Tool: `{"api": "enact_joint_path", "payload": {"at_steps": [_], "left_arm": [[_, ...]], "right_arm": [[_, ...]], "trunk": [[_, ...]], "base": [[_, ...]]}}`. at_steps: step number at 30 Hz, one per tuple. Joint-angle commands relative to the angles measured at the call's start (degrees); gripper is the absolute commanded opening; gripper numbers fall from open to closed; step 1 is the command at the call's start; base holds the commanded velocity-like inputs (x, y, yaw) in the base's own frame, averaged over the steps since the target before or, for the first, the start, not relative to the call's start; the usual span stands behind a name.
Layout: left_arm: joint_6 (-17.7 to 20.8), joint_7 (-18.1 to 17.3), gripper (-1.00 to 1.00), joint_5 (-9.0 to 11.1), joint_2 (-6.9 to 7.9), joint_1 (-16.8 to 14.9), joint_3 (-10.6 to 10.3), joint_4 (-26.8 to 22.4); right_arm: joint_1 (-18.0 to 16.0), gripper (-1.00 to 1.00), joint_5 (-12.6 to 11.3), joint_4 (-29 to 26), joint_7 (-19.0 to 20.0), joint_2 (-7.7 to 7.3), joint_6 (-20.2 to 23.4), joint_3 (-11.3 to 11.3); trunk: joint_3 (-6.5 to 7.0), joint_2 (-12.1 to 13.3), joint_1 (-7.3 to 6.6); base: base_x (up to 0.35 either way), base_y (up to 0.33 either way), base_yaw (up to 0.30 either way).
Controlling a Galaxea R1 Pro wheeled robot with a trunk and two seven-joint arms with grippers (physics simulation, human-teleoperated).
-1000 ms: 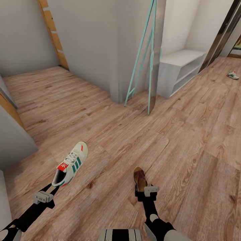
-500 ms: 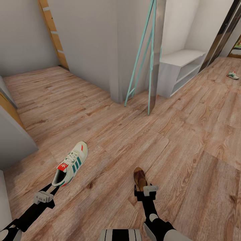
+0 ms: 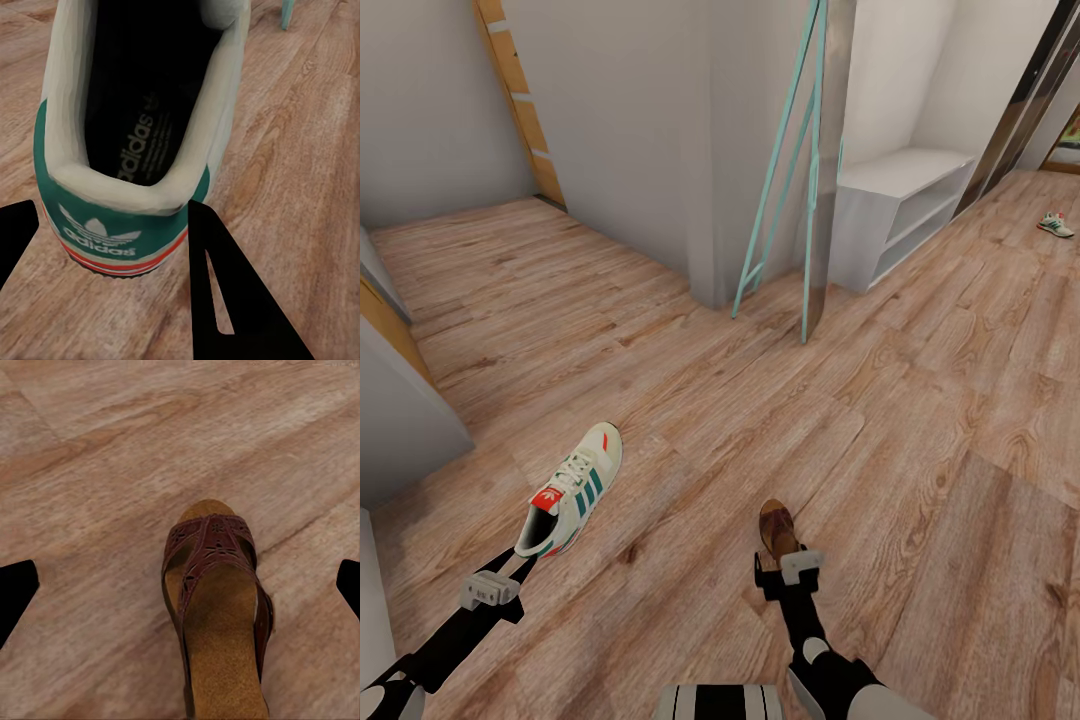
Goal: Pick up the two gym shoes and the two sandals from the corridor floor and place them onto the hallstand (shoe rack) in the corridor, making sure they are on the rack and not on the floor. Arrange them so the two gym shoes are next to each other and the two sandals are next to each other.
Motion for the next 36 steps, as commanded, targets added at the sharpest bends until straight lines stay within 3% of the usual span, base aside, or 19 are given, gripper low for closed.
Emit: {"api": "enact_joint_path", "payload": {"at_steps": [1, 9, 12, 24, 33, 36], "left_arm": [[0.07, -0.41, -1.0, 0.4, 0.0, -0.03, 0.04, 0.06], [0.07, -0.41, -1.0, 0.4, 0.09, -0.03, 0.09, 0.05], [0.05, -0.35, -1.0, 0.36, 0.1, -0.03, 0.09, 0.07], [0.03, 0.17, -1.0, 0.25, 0.17, -0.03, 0.12, 0.22], [-0.02, 0.2, -1.0, 0.23, 0.23, -0.03, 0.1, 0.23], [-0.04, 0.2, -1.0, 0.23, 0.23, -0.03, 0.11, 0.23]], "right_arm": [[-0.04, 1.0, 0.32, 0.06, -0.58, -0.07, 0.0, 1.05], [-0.05, 1.0, 0.29, 0.1, 0.88, -0.45, 0.04, 4.65], [-0.02, 1.0, 0.32, 0.11, 2.05, -0.48, 0.03, 4.99], [0.03, 1.0, 0.31, 0.12, 3.35, -0.77, 0.0, 5.2], [0.04, 1.0, -0.36, 0.07, 3.41, -1.69, -0.04, 4.68], [0.02, 1.0, -0.51, 0.06, 3.47, -2.63, -0.06, 4.32]], "trunk": [[-0.04, -0.01, -0.01], [-0.04, -0.01, -0.01], [-0.04, -0.01, -0.01], [-0.04, -0.01, -0.01], [-0.04, -0.01, -0.01], [-0.04, -0.01, -0.01]], "base": [[0.0, 0.0, 0.0], [0.0, 0.0, 0.0], [0.0, 0.0, 0.0], [-0.036, 0.096, 0.0], [-0.06, 0.078, 0.0], [-0.019, 0.024, 0.0]]}}
